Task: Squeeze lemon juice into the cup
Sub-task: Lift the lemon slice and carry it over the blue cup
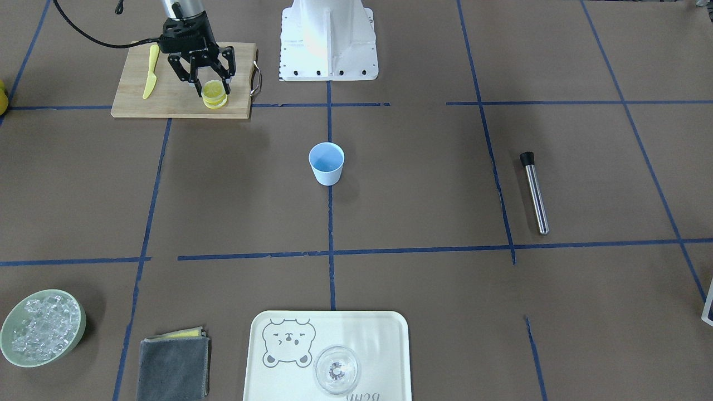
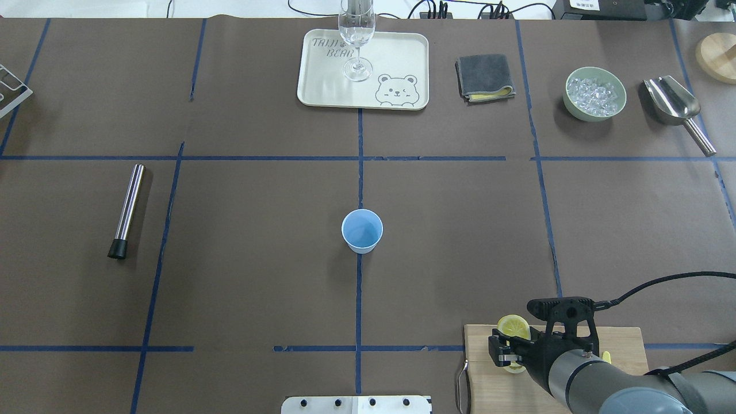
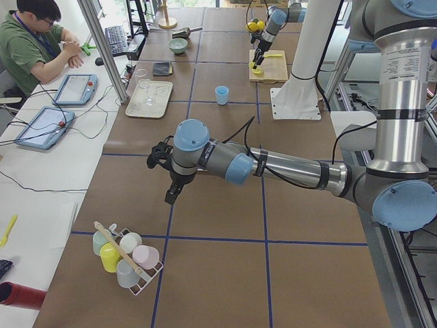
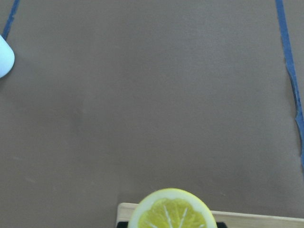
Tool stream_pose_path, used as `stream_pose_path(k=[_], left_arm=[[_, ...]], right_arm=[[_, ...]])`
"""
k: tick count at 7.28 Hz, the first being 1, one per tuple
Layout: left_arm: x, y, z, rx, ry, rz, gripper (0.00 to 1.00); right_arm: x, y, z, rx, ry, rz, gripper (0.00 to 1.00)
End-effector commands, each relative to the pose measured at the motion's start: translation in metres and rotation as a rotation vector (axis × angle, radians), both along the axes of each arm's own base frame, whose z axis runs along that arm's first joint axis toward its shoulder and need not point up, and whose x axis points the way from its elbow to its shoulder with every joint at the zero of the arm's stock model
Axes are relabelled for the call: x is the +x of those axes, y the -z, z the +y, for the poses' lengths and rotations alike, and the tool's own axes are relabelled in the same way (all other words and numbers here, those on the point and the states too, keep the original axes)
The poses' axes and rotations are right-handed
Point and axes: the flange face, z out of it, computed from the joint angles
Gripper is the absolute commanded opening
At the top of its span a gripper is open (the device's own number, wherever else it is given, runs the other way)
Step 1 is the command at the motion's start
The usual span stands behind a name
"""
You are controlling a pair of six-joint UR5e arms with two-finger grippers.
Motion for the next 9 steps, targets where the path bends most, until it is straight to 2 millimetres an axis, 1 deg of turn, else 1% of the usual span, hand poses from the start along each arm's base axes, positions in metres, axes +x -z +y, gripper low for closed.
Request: stream_pose_path(k=[1, 3, 4, 5, 6, 7, 8, 9], left_arm=[[0.0, 0.0, 0.0, -0.003, 0.001, 0.0, 1.0], [0.001, 0.0, 0.0, -0.001, -0.001, 0.0, 1.0], [0.001, -0.003, 0.0, -0.007, 0.0, 0.001, 1.0], [0.001, -0.003, 0.0, -0.008, 0.0, 0.0, 1.0], [0.001, -0.006, -0.001, -0.013, 0.0, 0.0, 1.0], [0.001, -0.006, -0.001, -0.013, 0.0, -0.002, 1.0], [0.001, -0.007, -0.001, -0.013, 0.0, -0.002, 1.0], [0.001, -0.007, -0.001, -0.013, 0.0, -0.002, 1.0]], right_arm=[[-0.019, 0.051, -0.023, -0.039, -0.002, 0.012, 0.55], [-0.028, 0.115, -0.074, -0.068, -0.014, 0.016, 0.55], [-0.036, 0.14, -0.109, -0.088, -0.017, 0.022, 0.55], [-0.046, 0.159, -0.144, -0.099, -0.033, 0.017, 0.55], [-0.054, 0.175, -0.17, -0.1, -0.047, 0.013, 0.55], [-0.071, 0.195, -0.195, -0.104, -0.064, 0.015, 0.55], [-0.097, 0.214, -0.216, -0.11, -0.075, 0.026, 0.55], [-0.118, 0.219, -0.227, -0.119, -0.078, 0.047, 0.56]])
